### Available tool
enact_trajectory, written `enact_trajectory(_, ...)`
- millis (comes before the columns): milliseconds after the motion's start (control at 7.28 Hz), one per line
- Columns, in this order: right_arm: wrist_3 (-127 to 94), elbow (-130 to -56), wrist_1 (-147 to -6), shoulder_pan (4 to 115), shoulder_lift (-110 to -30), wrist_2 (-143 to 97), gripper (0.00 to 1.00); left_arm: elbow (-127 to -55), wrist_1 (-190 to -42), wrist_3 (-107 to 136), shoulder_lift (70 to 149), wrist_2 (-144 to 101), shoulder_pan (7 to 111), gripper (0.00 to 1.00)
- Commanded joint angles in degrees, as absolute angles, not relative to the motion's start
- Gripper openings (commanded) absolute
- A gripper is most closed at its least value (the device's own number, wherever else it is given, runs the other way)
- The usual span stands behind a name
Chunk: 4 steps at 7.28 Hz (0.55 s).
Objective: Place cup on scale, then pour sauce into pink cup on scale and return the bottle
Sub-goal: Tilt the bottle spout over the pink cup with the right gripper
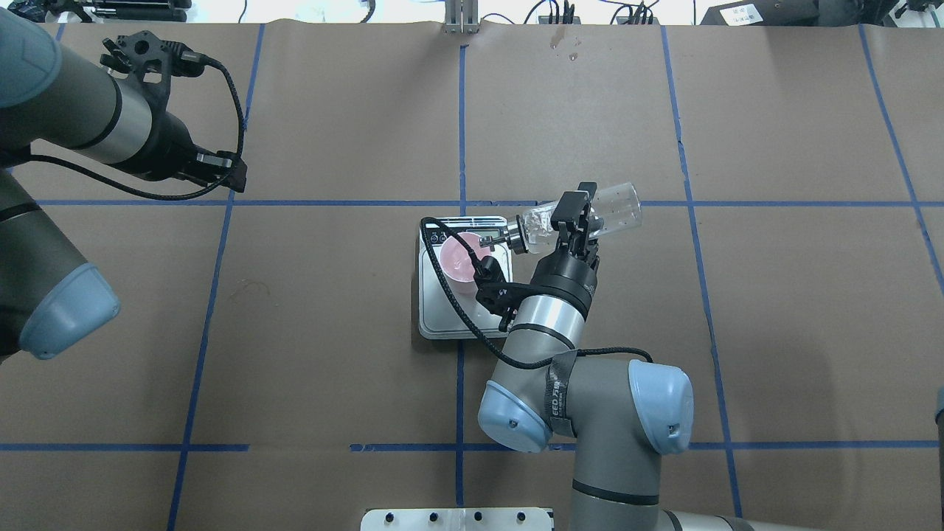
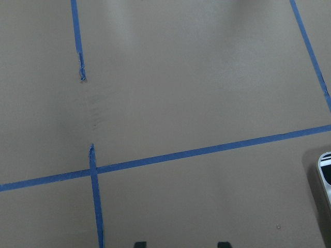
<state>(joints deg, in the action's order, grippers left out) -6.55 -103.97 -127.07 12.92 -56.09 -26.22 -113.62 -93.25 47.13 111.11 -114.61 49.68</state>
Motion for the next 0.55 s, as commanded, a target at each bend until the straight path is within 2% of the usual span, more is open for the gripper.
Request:
enact_trajectory(0,-0.2,-104.15,-127.18,13.01,-56.34,-24.36,0.0,-113.64,-93.25,47.28,111.18,-114.61,49.57,0.56)
enact_trajectory(412,5.79,-104.67,-127.18,13.53,-56.07,-23.99,0.0,-113.47,-93.25,47.2,111.09,-114.61,49.48,0.56)
